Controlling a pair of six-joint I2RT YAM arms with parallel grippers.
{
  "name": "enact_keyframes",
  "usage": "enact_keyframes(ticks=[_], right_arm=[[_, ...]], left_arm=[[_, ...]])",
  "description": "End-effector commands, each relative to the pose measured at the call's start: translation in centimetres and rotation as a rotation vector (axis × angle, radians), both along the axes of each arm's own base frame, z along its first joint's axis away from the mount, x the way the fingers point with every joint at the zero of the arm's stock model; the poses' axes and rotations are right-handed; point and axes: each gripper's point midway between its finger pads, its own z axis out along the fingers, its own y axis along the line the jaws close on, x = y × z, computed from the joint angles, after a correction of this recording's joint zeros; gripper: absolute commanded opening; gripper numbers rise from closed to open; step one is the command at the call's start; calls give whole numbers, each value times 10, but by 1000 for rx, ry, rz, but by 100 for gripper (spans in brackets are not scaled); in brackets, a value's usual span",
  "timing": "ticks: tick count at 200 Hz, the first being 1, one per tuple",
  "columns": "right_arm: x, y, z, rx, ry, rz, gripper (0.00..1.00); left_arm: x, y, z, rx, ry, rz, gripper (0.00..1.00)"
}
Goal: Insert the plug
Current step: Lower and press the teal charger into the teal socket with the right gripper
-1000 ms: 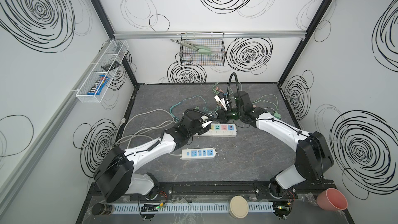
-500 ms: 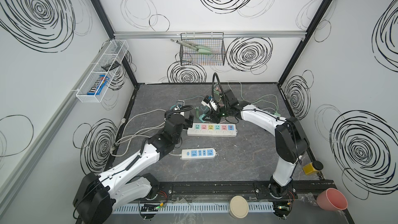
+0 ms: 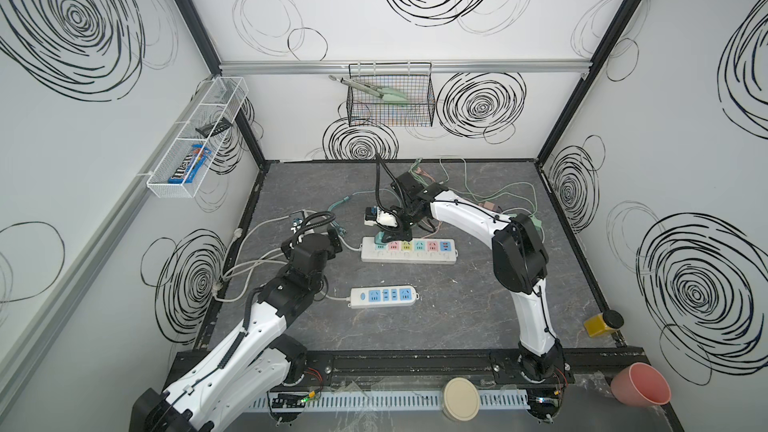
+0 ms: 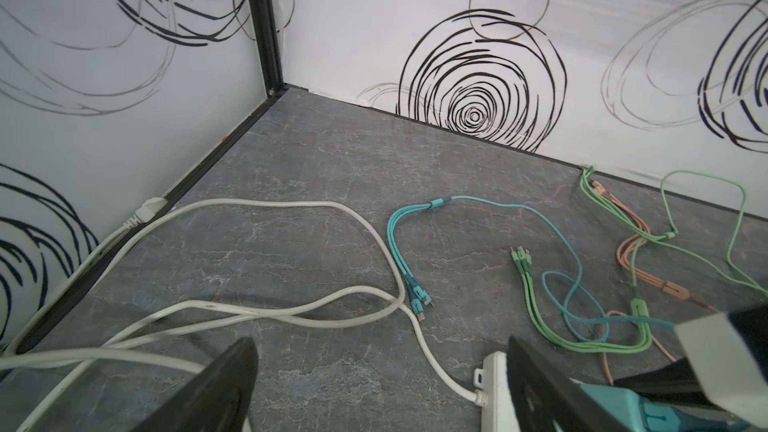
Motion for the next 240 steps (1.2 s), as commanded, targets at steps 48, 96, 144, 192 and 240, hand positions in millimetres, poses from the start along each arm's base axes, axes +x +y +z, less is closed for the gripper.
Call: enact_keyframes(ticks=[48,96,144,192,240], right_arm=[[5,10,-24,-242,-147,87,0],[-6,14,8,-205,-118,102,0],[-13,6,13,-218,-102,94,0],[-17,6,6,-228,-66,100,0],[-17,6,22,-212,-81,84,0]], left_arm=[[-6,17,4,-72,-61,60,96],[-1,13,-3,-62,-21,43,96],[2,14,-8,-44,12,55,96],[1,15,-7,-43,11,58,96],[1,14,-9,-41,15,56,96]])
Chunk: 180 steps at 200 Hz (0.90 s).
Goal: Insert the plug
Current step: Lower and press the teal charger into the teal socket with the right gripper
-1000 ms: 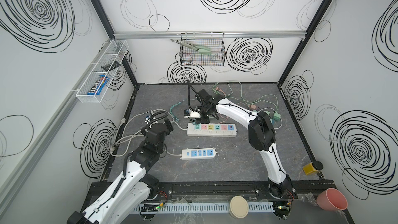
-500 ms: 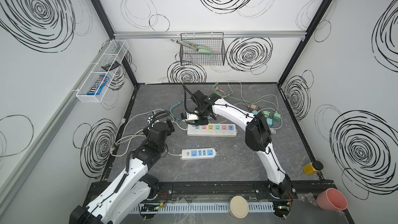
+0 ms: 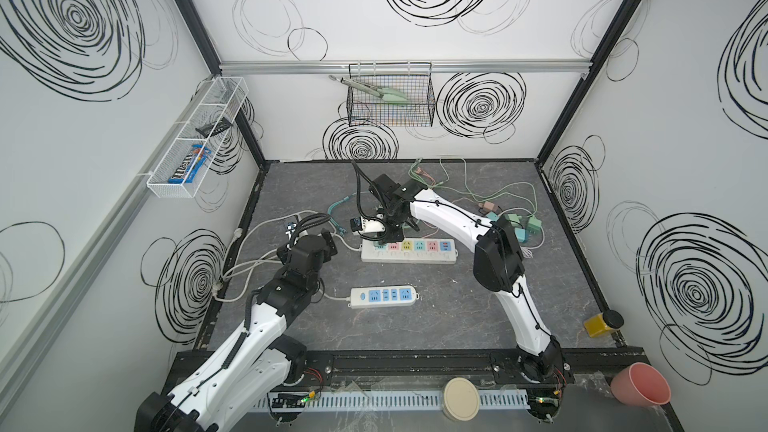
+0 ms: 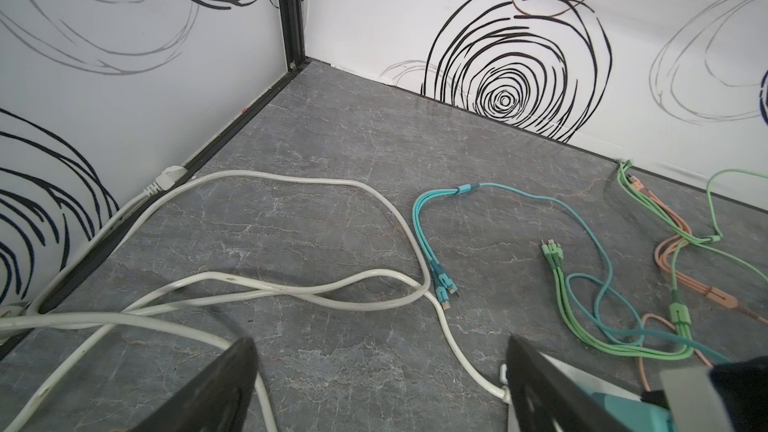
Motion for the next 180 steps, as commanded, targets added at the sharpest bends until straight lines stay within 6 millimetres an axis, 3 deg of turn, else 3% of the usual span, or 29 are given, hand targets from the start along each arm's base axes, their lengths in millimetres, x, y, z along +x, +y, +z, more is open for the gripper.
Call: enact_keyframes(ticks=[1,68,132,180], right_arm=[[-8,-3,24,18,3,8,0],[-10,-5,-5,-25,50,-10,0],[-19,-10,-10,-44,112,-38,0],[-6,-13,-38,-94,88,-86,0]], left_arm=[[3,2,12,-22,-38,19,96],[3,2,11,-22,-36,20,96],[3,3,10,-22,-34,22,96],[2,3,9,-20,-32,22,96]])
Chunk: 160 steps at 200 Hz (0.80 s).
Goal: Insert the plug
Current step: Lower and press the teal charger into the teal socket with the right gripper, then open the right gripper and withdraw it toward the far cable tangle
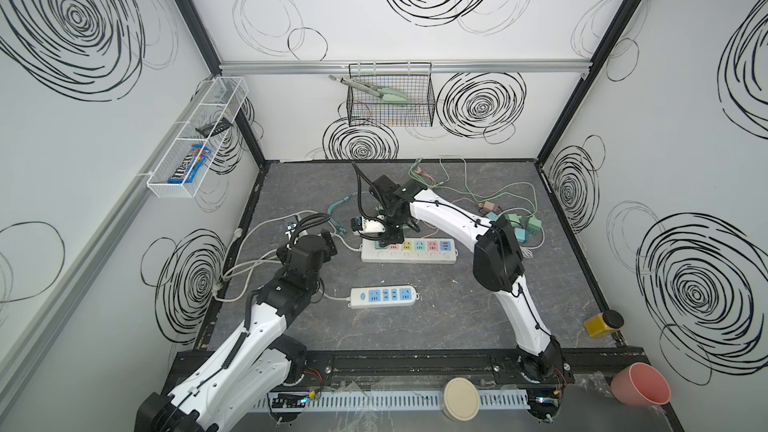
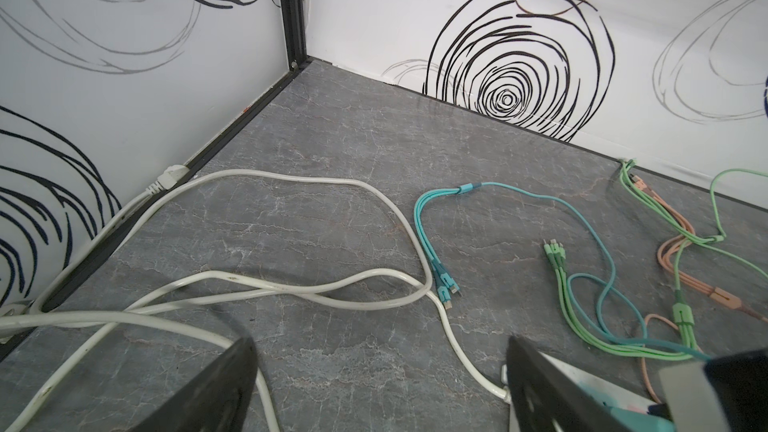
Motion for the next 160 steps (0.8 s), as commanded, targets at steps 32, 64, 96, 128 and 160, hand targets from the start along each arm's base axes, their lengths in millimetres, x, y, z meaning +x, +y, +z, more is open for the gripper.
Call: enact_keyframes(ticks=[32,64,96,128,160], right_arm=[[0,-14,-33,-90,42,-30,0],[-4,-20,-61,-140,82,-48,0],[1,-17,-96,-158,134,-51,0],[-4,-22,-112,-165,192,-55,0],[-5,-18,-84,-109,170,-52,40]], left_arm=[[2,3,9,-20,-34,23,96],[3,2,7,-20,-24,21,96],[5,-2,7,-35,-12,4,96],[7,-5,5,-34,12,-6,96],[8,-6,2,-23,42,-6,96]])
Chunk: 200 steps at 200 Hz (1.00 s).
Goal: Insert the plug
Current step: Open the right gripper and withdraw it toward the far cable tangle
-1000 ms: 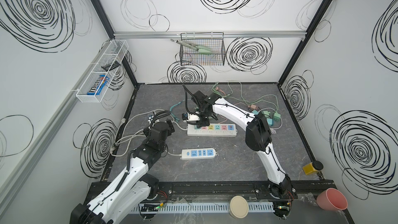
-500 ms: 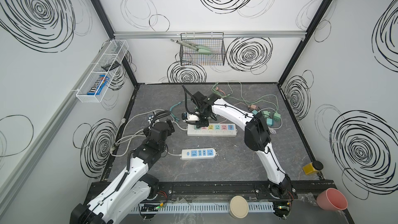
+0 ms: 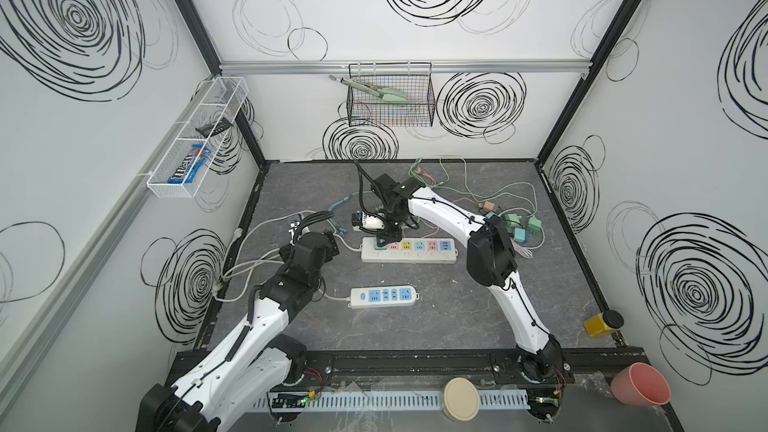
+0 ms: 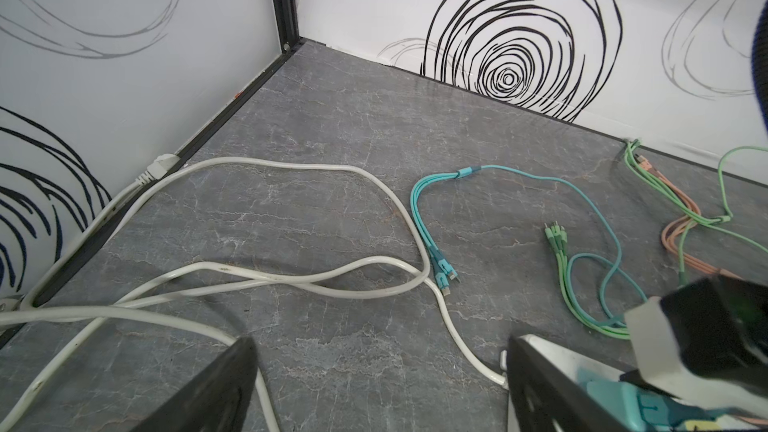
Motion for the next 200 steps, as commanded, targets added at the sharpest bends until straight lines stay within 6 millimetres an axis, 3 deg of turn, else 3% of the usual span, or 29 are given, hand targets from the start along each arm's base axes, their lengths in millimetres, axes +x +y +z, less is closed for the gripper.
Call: enact_keyframes(ticks=[1,15,28,32,65,113,130,162,178,200], right_arm=[[-14,-21,-63,-136,75,14,42],[-12,-16,-37,-79,52,12,74],[-10,-12,-14,-28,25,4,89],[-11,-11,-8,-16,20,5,99],[-15,-9,31,66,-38,4,97],[-14,-41,46,36,-121,-117,97],[-8,-51,67,77,-173,-209,97],[16,-71,130,290,-371,-444,97],[37,-100,168,402,-563,-637,97],[41,-140,204,588,-635,-791,97]], left_arm=[[5,-1,9,-21,-11,12,96],[6,-1,9,-23,-8,12,96],[6,-1,10,-24,-6,14,96],[6,-1,10,-25,-8,16,96],[4,4,18,-26,-32,42,96],[-6,13,37,-94,-95,104,96],[-4,2,50,-138,-142,41,96],[0,-23,66,-143,-161,-55,96],[3,-44,75,-110,-164,-115,96],[7,-81,83,-55,-162,-218,96]])
